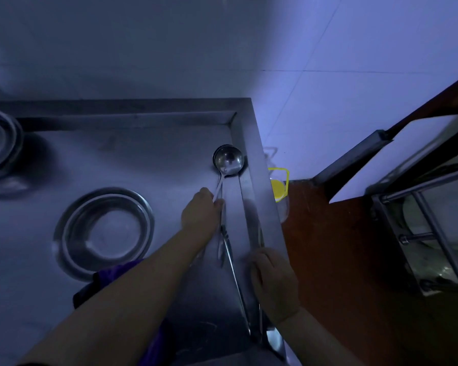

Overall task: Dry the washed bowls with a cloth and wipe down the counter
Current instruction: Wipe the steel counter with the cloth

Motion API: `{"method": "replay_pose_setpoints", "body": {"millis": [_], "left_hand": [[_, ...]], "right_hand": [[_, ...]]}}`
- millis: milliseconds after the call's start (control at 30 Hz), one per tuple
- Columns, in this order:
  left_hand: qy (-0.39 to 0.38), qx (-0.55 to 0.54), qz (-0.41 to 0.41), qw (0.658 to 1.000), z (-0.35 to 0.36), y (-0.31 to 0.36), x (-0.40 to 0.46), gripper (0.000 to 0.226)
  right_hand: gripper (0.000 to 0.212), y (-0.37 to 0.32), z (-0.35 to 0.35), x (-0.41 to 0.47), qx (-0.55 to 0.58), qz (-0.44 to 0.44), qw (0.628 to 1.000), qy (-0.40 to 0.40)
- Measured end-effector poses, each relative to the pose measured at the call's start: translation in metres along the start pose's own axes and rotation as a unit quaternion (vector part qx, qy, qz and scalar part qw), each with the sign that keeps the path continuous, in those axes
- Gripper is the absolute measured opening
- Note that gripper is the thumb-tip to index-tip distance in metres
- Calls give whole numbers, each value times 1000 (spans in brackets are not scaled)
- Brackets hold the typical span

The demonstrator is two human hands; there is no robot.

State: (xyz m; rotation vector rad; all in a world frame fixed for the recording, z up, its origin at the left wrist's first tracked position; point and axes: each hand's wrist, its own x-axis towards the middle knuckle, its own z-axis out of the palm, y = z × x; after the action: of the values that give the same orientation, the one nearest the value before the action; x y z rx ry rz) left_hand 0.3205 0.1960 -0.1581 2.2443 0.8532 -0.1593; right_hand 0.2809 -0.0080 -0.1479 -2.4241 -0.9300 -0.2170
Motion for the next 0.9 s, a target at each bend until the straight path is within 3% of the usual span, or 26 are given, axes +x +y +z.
{"method": "replay_pose_setpoints", "body": {"millis": [200,333,400,733,900], "left_hand": [[7,47,2,999,-2,-1,9,36],[-21,90,12,996,-5,3,10,23],[-26,76,14,997,-10,3,8,15],[-55,96,53,993,-70,-35,-50,9],[11,42,25,999,-107,-98,-105,15]], "right_hand": [[10,-3,3,-2,12,77,997,3],[50,-4,2,-1,25,99,994,-41],[60,-7,0,2,25,101,993,-51],[43,-37,-17,12,45,118,992,-18],[48,-80,-16,17,52,116,992,-18]]}}
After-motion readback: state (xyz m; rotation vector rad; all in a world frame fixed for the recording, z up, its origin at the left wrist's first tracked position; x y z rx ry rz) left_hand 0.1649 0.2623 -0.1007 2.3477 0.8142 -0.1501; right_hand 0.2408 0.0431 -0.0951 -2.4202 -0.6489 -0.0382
